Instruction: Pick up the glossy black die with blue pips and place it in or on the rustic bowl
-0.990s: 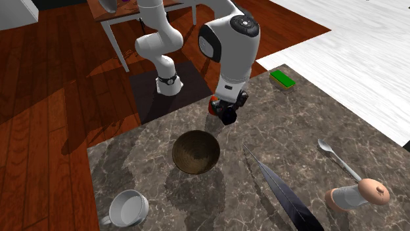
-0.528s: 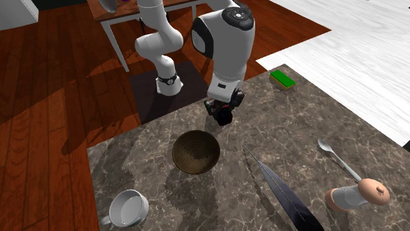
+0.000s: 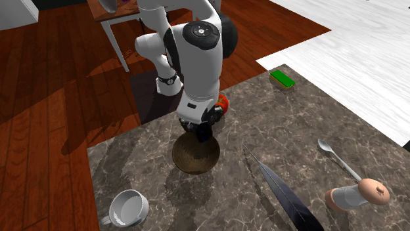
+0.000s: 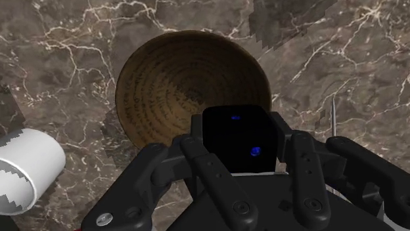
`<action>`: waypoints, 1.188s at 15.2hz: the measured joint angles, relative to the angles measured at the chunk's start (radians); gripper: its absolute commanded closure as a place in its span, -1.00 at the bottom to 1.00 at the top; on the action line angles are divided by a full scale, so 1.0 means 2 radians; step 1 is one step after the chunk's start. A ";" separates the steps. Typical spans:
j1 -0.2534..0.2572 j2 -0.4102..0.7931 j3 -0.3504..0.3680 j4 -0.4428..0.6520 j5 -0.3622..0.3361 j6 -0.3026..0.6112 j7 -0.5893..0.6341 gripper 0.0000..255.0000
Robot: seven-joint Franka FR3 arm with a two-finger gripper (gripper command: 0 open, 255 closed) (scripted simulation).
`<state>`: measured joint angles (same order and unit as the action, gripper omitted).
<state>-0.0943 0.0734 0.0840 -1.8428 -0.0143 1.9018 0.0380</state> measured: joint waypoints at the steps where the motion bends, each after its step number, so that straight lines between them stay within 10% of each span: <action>1: -0.005 0.006 -0.004 0.009 0.000 -0.003 -0.009 1.00; 18: -0.016 0.045 -0.015 -0.032 -0.003 0.078 -0.030 1.00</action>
<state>-0.1273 0.1635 0.0549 -1.9076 -0.0197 2.0568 -0.0211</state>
